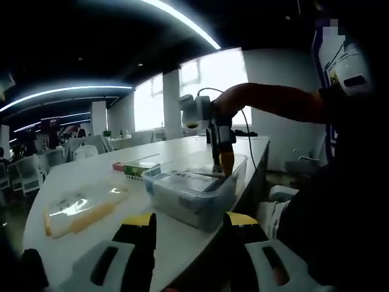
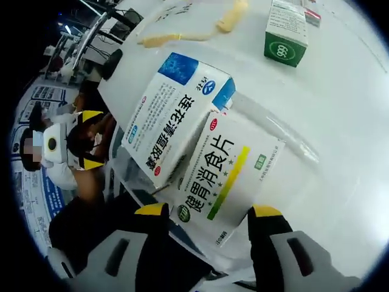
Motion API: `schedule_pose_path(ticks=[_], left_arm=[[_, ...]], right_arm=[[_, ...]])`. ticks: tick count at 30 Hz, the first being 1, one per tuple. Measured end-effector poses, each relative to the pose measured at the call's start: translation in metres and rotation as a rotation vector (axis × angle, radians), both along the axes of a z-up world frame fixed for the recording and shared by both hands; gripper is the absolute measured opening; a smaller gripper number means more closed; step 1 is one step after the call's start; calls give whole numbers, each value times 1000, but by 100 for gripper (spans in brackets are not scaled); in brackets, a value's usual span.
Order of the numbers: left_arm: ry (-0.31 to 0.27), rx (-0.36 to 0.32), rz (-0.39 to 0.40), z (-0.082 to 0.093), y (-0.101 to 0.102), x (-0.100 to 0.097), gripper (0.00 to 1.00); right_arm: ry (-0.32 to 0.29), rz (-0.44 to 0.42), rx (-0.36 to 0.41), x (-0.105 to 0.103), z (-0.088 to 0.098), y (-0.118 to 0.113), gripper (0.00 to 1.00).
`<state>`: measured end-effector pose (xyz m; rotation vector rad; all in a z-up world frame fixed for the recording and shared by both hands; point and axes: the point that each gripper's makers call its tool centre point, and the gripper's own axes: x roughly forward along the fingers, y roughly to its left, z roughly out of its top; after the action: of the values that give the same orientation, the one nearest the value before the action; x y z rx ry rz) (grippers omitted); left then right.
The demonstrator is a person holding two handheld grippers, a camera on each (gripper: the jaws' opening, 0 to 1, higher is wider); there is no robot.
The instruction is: Arrange the small medicine boxes into an aligned row inside the storage area until every box is upright, visible, and separated from the surrounding clutter.
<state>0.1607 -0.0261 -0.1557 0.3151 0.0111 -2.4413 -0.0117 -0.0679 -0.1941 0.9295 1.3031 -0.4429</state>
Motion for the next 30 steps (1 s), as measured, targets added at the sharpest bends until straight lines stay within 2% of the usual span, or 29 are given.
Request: schedule_pose_path(ticks=[5,11,21,23,30], left_arm=[[-5,-2,-1,0,1,0,44],[-6,6,-1,-1,0,0,44],[-8,11,-6,-4,-1,0,44],[-6,11,-7,-4,0,-1,44],[-11,10,-4,-4,0,2,44]], right_arm=[[-9,12,16,1,1,1,50],[-51,20,24,8,4,7,47],[-86,49,3,10,8,13,46],[-91,90,-25,9,5,13,45],[-94,82,-10,1,8,16,44]])
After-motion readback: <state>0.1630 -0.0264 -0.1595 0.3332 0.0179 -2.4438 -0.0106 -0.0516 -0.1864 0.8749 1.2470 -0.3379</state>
